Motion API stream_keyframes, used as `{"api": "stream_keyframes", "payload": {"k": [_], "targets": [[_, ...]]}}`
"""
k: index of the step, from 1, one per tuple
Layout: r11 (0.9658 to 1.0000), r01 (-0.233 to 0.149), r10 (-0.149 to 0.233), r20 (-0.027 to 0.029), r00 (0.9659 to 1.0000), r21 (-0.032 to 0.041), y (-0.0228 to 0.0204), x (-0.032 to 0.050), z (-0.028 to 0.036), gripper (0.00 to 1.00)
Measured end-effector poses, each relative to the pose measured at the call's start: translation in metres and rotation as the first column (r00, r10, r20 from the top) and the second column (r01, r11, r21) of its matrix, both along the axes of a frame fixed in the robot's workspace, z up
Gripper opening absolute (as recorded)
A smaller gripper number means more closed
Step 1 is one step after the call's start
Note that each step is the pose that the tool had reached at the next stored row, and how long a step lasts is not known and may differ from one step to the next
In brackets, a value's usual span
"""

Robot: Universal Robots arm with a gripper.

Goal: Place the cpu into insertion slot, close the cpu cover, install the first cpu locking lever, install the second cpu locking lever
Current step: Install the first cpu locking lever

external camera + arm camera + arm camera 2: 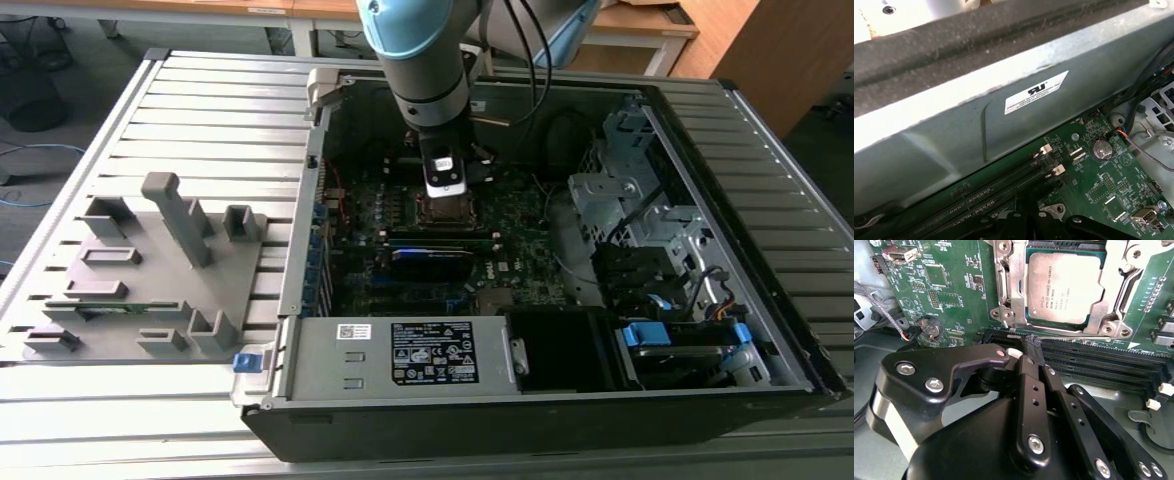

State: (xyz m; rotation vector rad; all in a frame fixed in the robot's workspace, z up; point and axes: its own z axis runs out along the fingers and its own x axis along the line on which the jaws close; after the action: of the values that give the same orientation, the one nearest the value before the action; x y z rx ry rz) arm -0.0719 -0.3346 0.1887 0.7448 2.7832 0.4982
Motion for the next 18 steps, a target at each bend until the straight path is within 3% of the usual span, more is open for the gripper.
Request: {"api": "stream_keyframes", "payload": {"k": [10, 18], "targets": [[1.0000, 0.000, 0.000, 0.0000, 1.0000, -0.0001, -0.0064, 0.0000, -0.0001, 0.11], [1.0000, 0.000, 0.000, 0.0007, 1.0000, -0.0002, -0.0071, 0.0000, 0.0011, 0.11]]}}
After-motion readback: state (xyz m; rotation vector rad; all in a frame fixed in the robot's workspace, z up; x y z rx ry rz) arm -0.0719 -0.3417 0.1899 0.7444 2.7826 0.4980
